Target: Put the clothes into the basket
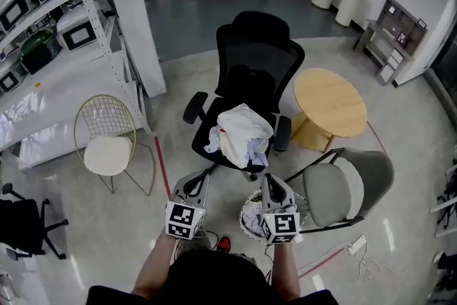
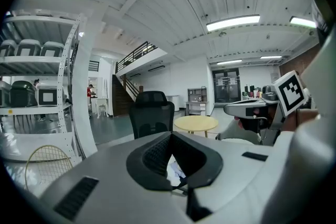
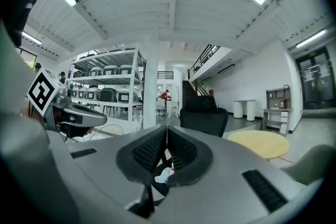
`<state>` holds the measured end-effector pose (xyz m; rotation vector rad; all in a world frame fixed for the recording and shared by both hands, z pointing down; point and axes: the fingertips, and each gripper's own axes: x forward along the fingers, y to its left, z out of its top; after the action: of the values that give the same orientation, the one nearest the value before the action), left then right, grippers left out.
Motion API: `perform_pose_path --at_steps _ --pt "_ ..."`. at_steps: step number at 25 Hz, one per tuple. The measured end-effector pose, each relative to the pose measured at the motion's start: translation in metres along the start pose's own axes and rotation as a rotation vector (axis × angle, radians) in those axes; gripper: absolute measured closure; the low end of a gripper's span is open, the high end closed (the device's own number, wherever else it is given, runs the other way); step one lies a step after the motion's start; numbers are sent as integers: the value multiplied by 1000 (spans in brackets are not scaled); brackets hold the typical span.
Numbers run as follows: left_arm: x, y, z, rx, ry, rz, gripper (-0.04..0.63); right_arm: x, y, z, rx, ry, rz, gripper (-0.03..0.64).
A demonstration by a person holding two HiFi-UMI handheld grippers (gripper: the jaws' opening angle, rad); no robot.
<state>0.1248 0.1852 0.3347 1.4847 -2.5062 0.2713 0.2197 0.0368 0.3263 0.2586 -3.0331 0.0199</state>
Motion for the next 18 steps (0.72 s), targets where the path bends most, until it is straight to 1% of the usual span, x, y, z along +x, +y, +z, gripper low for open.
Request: perform_pose_path --at_steps 3,5,9,12,15,18 --pt "12 9 -8 -13 30 2 588 17 2 -6 10 14 17 589" --pt "24 19 -12 -18 33 3 589 33 2 -9 13 20 24 589" --pt "53 43 -19 -28 50 -27 588 73 7 -21 17 48 25 589" --pt "85 69 -20 -32 51 -48 589 111 7 -25 18 62 14 589" --pt "117 101 -23 -53 63 -70 589 153 5 -29 16 87 -4 589" --pt "147 131 -28 -60 78 -109 588 193 2 -36 24 118 -37 589"
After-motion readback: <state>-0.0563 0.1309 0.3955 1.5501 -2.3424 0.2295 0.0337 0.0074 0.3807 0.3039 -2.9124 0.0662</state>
